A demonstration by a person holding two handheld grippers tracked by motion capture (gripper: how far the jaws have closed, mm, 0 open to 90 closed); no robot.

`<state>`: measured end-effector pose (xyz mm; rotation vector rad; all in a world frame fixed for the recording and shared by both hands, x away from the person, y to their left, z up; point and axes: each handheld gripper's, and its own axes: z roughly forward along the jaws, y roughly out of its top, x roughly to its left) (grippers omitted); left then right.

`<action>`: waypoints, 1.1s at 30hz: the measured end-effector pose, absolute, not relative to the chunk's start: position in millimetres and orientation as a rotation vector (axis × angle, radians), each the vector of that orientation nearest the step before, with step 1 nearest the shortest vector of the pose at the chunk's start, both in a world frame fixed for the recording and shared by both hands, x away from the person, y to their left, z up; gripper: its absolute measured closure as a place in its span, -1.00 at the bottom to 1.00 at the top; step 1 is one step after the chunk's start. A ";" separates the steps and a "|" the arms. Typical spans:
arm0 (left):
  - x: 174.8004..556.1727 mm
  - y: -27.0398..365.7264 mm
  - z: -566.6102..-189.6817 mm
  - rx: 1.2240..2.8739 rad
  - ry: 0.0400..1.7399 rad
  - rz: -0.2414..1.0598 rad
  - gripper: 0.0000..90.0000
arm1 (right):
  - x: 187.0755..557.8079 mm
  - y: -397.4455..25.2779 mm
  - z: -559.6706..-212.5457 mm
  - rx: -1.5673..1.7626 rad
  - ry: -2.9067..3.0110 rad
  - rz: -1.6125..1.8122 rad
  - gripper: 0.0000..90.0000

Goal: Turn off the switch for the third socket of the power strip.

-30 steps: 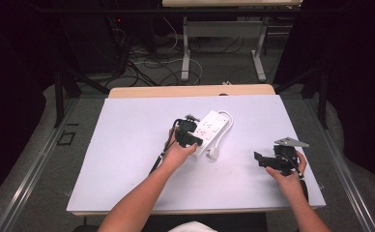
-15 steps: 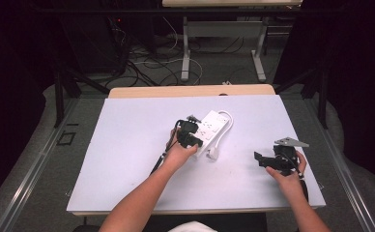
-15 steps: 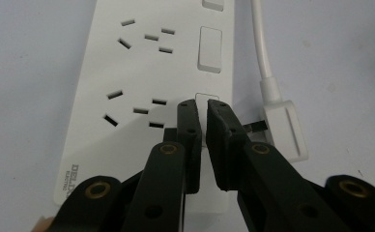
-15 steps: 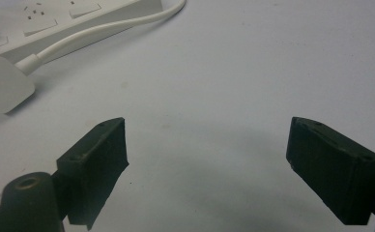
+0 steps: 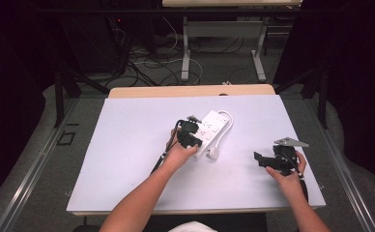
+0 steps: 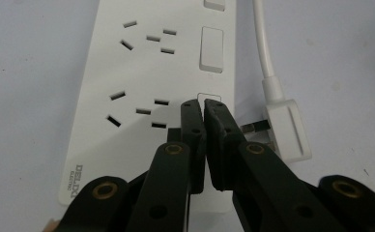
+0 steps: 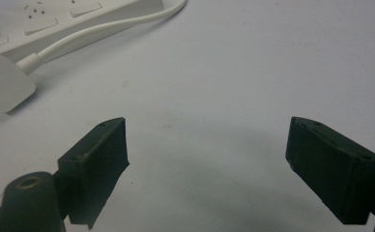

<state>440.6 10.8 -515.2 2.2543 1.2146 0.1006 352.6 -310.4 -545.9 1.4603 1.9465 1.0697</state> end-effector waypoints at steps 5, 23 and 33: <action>440.7 10.6 -515.6 2.255 1.215 0.104 0.95 | 352.6 -310.3 -545.9 1.462 1.947 1.071 -0.68; 439.9 9.7 -517.0 2.267 1.217 0.121 1.00 | 352.7 -310.3 -545.9 1.461 1.948 1.072 -0.68; 438.1 8.4 -516.5 2.270 1.212 0.126 0.95 | 352.7 -311.5 -546.3 1.473 1.942 1.076 -0.68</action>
